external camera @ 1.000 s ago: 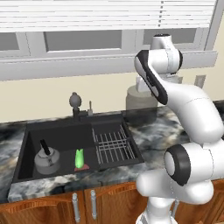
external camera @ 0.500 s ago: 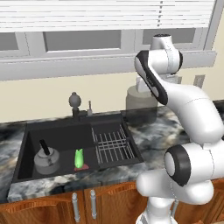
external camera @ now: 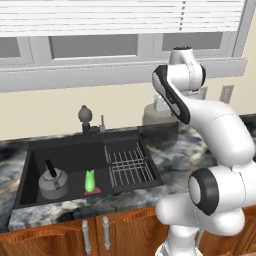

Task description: Pick the jar and kettle and place them in the sink. Then turn on the water.

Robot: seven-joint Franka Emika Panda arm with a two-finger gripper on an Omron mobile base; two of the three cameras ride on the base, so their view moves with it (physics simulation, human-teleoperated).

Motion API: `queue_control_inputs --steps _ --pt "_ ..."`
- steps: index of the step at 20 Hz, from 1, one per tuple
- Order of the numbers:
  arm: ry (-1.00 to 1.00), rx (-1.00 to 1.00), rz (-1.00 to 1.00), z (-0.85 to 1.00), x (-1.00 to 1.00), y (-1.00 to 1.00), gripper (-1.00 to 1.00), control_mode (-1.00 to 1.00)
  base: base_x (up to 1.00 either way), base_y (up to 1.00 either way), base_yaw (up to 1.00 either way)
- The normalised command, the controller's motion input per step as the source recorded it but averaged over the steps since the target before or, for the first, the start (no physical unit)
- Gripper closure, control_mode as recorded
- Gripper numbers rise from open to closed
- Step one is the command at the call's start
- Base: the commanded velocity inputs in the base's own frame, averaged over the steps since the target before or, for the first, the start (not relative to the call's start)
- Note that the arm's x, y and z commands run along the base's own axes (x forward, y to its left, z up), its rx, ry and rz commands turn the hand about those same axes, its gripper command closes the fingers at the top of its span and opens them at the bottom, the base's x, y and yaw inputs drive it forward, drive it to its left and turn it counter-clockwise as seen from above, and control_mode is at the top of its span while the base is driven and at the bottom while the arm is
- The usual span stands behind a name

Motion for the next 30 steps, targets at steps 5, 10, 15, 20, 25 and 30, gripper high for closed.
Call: queue_control_inputs --steps 5,10,15,20,25,30 --pt "0.00 0.00 0.00 -0.26 0.00 0.27 1.00 -1.00 0.00 0.00 0.00" --pt "0.00 0.00 0.00 -0.12 0.00 0.22 1.00 -1.00 0.00 0.00 0.00" --pt "0.00 0.00 0.00 -0.06 0.00 0.05 1.00 -1.00 0.00 0.00 0.00" --pt "0.00 0.00 0.00 -0.04 0.00 0.14 1.00 -1.00 0.00 0.00 0.00" --pt "0.00 0.00 0.00 -0.07 0.00 0.09 1.00 -1.00 0.00 0.00 0.00" --pt "0.00 0.00 0.00 -0.06 -0.03 0.19 1.00 -1.00 0.00 0.00 0.00"
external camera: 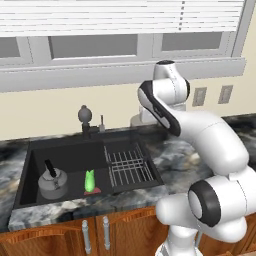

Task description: Pick the jar and kettle and place them in the sink. Then turn on the water.

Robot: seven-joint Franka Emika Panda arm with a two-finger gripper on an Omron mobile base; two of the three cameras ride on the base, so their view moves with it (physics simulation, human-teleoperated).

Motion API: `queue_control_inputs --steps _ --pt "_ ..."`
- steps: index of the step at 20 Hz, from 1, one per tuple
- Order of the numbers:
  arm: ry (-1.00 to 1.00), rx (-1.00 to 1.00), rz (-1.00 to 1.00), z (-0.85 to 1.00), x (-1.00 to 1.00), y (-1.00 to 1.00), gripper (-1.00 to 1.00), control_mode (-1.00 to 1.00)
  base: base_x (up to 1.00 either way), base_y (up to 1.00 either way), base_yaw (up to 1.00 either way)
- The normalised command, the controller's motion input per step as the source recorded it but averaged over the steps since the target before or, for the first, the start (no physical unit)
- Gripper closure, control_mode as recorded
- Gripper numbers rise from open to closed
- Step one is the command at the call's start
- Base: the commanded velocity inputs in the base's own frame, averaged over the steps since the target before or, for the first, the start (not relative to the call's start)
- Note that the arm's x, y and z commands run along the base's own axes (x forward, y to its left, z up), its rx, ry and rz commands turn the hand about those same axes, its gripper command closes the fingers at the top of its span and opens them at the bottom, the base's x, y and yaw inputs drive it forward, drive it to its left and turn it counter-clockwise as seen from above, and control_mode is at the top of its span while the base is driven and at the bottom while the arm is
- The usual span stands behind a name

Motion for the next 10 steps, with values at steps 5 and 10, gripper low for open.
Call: queue_control_inputs --steps 5,10 --pt "0.00 0.00 0.00 -0.05 -0.02 0.25 1.00 -1.00 0.00 0.00 0.00" --pt "0.00 0.00 0.00 -0.04 0.00 0.27 1.00 -1.00 0.00 0.00 0.00"
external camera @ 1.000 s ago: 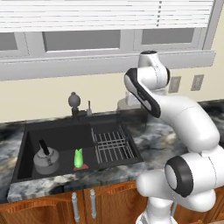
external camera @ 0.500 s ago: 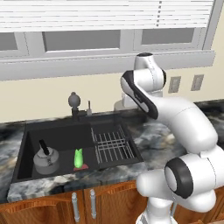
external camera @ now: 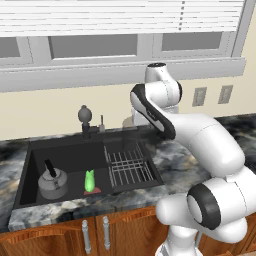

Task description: Pick the jar and kettle and place them in the sink. Then turn on the water.

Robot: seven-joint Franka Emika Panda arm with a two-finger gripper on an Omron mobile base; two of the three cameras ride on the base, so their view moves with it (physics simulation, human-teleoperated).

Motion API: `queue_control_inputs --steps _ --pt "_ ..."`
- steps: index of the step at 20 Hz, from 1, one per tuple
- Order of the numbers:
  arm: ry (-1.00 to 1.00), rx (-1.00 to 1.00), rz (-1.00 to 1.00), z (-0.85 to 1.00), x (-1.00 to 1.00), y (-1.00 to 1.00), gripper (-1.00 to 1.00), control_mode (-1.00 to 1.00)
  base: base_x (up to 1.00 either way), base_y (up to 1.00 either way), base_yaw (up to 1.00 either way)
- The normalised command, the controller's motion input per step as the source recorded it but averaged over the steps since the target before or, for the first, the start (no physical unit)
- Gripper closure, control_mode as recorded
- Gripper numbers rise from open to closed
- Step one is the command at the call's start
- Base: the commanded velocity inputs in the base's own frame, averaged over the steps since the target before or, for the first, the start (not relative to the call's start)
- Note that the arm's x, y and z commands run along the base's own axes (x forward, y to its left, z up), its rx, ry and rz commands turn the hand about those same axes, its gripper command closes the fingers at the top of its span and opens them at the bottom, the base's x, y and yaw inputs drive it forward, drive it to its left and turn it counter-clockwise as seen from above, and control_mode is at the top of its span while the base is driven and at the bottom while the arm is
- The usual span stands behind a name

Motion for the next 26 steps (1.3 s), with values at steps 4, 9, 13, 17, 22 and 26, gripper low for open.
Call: queue_control_inputs --steps 4,9,13,17,22,26 --pt "0.00 0.00 0.00 -0.01 0.00 0.27 1.00 -1.00 0.00 0.00 0.00" --pt "0.00 0.00 0.00 -0.03 0.00 0.38 1.00 -1.00 0.00 0.00 0.00" --pt "0.00 0.00 0.00 -0.03 0.01 0.37 1.00 -1.00 0.00 0.00 0.00" --pt "0.00 0.00 0.00 0.00 0.08 0.32 1.00 -1.00 0.00 0.00 0.00" --pt "0.00 0.00 0.00 0.00 0.14 0.20 1.00 -1.00 0.00 0.00 0.00" --pt "0.00 0.00 0.00 0.00 0.23 0.23 1.00 -1.00 0.00 0.00 0.00"
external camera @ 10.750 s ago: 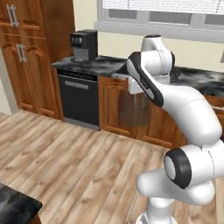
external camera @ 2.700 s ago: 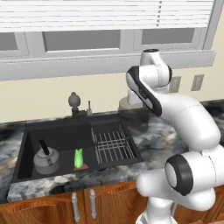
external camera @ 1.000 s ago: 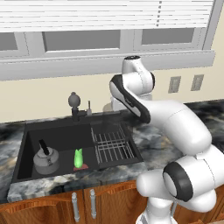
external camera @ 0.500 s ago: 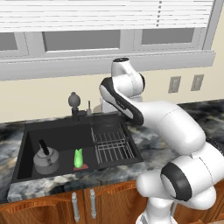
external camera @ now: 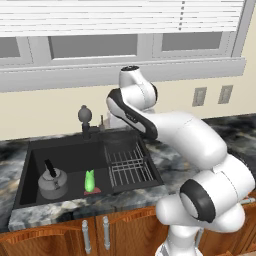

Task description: Pick the jar and kettle and place them in the sink. Then turn on the water.

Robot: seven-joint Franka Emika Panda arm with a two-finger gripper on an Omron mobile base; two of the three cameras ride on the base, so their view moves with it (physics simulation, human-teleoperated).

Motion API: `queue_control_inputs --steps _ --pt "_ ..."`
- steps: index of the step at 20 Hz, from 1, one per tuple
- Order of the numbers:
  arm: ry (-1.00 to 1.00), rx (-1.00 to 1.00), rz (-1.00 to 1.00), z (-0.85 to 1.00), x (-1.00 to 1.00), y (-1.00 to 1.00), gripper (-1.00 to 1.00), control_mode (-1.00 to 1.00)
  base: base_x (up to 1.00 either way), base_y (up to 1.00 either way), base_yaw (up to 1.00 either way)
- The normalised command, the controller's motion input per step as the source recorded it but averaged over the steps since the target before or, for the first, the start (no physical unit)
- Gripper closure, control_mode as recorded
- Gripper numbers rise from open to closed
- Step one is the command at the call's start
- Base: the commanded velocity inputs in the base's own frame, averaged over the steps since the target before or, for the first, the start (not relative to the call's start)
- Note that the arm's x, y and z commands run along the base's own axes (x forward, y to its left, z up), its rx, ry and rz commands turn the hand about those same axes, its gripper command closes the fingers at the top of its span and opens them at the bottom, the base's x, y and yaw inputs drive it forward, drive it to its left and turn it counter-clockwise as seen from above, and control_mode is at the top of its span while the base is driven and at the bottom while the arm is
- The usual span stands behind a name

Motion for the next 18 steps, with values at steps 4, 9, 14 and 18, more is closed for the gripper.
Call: queue_control_inputs --steps 4,9,14,18 --pt "0.00 0.01 0.00 0.00 0.21 0.26 1.00 -1.00 0.00 0.00 0.00" --pt "0.00 0.03 0.00 -0.01 0.08 0.22 1.00 -1.00 0.00 0.00 0.00" --pt "0.00 0.03 0.00 -0.01 0.06 0.20 1.00 -1.00 0.00 0.00 0.00" --pt "0.00 0.02 0.00 -0.04 0.06 0.18 1.00 -1.00 0.00 0.00 0.00"
